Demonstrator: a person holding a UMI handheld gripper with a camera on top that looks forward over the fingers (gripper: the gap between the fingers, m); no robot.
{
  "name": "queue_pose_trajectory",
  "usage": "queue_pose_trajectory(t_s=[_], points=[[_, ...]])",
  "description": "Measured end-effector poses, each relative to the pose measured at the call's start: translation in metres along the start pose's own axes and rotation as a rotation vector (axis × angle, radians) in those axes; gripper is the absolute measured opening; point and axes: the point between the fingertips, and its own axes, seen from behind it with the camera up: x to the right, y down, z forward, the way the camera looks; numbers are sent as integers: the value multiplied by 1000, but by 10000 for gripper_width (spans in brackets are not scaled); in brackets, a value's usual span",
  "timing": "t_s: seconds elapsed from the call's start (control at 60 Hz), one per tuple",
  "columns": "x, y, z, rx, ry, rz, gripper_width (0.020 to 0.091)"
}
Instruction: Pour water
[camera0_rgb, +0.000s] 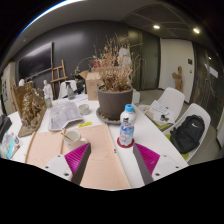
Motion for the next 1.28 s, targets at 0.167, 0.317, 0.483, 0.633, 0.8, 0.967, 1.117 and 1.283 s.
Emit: queue_pose_trajectory(t_s=[0.167,0.317,0.483,0.633,0.8,0.967,1.117,1.283], points=[[-51,19,-107,-10,-6,-59,854],[-88,39,-175,-12,-23,-106,857],[-110,58,-213,-22,-20,-133,854],[-114,61,-228,-17,-16,-146,855],[-106,61,-229,-15,10,-145,854],[-101,57,-226,-16,18,-148,855],[-92,59,-221,-13,45,-189,854],[-94,55,-221,11,46,-209,856]])
